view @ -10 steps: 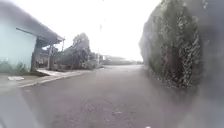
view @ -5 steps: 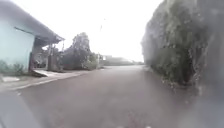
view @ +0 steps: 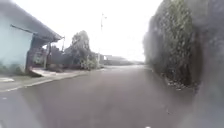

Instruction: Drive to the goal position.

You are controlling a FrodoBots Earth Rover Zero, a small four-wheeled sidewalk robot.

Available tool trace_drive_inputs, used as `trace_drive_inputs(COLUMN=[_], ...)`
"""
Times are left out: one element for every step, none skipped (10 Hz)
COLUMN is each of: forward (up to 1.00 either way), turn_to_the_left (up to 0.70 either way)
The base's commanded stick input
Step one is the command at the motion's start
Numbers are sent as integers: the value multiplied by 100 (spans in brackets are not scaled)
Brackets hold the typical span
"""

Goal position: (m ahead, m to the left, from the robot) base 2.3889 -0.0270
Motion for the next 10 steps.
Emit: trace_drive_inputs(forward=[70, 70, 70, 70, 70, 70, 70, 70, 70, 70], turn_to_the_left=[0, 0, 0, 0, 0, 0, 0, 0, 0, 0])
